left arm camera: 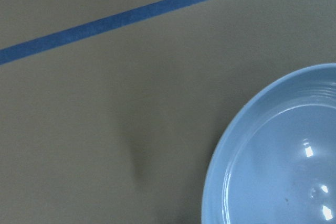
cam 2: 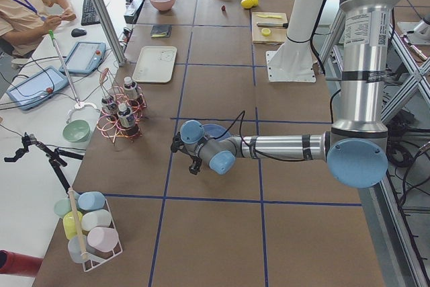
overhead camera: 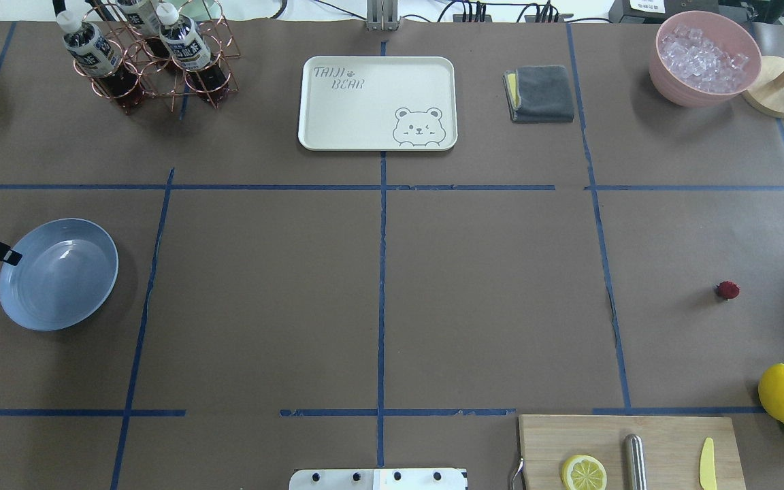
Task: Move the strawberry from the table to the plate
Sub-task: 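Grasp the rim of the light blue plate with the left gripper and lift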
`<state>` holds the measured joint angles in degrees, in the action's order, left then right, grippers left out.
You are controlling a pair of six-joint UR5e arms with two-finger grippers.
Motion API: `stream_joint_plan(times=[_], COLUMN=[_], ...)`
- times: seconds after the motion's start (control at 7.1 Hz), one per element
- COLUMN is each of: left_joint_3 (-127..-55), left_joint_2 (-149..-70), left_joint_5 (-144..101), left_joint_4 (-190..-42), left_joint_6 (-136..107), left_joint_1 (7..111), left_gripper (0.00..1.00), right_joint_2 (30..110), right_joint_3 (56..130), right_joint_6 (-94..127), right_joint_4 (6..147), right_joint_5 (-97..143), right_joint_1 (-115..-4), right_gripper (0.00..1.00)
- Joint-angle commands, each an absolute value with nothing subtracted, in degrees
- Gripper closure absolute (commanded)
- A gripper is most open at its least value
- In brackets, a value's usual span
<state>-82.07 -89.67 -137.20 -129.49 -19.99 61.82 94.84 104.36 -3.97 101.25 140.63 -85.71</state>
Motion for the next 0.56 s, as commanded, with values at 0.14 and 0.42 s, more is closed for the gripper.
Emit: stream_joint_plan(times=[0.14,0.42], left_joint_3=[-81.7,-82.0], left_joint_2=[-90.1,-90.0], left_joint_5=[-137.2,-137.2], left_joint_4=[-129.5,-129.5], left_joint_6=[-20.0,-20.5], left_joint_1=[60.4,60.4], left_gripper=[0.64,1.0], right_joint_2=[94.8,94.8], right_joint_3=[103.3,103.1], right_joint_6=[-4.0,-4.0], right_joint_4=[101.2,101.2], right_joint_5=[140.6,140.5], right_joint_1=[-85.5,-85.4], right_gripper=[0.0,0.0])
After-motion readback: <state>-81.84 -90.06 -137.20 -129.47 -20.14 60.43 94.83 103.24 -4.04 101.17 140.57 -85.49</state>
